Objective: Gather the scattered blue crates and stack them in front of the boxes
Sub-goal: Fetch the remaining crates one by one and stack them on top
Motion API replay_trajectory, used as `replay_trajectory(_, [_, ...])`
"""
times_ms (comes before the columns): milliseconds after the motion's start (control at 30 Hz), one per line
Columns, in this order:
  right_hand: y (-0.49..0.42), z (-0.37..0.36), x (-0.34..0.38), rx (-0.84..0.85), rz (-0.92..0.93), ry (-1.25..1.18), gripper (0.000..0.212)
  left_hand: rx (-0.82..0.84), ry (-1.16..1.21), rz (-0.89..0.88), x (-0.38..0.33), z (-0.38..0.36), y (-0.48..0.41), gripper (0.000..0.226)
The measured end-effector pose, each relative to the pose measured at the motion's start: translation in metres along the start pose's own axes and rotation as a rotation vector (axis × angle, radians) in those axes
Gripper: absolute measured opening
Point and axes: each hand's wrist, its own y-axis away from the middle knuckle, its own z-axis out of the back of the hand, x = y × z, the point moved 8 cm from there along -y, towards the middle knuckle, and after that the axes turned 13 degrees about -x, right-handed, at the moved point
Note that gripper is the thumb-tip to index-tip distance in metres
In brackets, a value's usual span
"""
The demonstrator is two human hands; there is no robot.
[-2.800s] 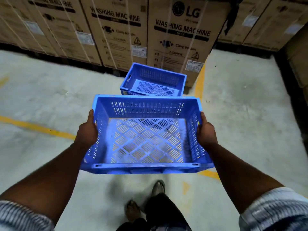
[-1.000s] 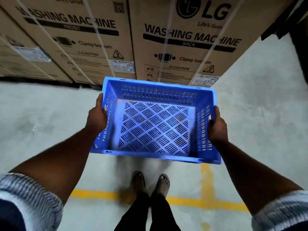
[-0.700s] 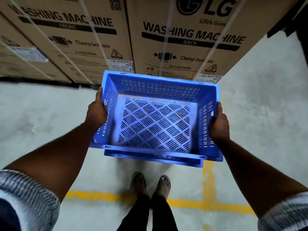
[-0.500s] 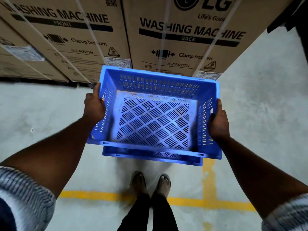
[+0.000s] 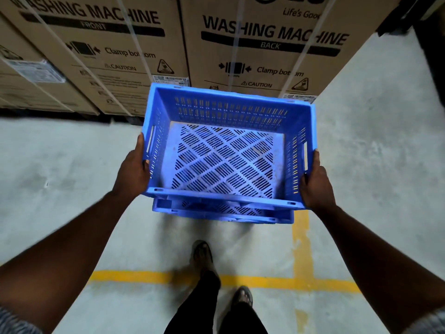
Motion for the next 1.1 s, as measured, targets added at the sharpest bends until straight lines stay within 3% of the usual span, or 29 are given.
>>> replay_trajectory(233, [0.018,0.006,-0.01,-0.044,0.012,-0.095,0.079,0.015,-0.052,0.127,0.002,0.006,0.018,0.073])
replay_trajectory(400, [0.008,-0.003,-0.019,-0.138,0.037,-0.115,0.071,-0.1,-0.059,0.137,0.01,0.003,0.014,0.067])
replay_trajectory(567, [0.041,-0.04,-0.041,-0.209,0.029,-0.074,0.075,-0.224,-0.027,0.015,-0.006,0.005,0.012,0.07])
replay_trajectory(667, [0.037,-0.042,-0.039,-0.246,0.039,-0.073,0.077,-0.205,-0.052,-0.046,-0.011,0.005,0.004,0.073])
replay_trajectory(1100, [0.008,-0.011,-0.018,-0.102,0.008,-0.024,0.077,-0.116,-0.012,0.11,0.006,0.011,0.014,0.068])
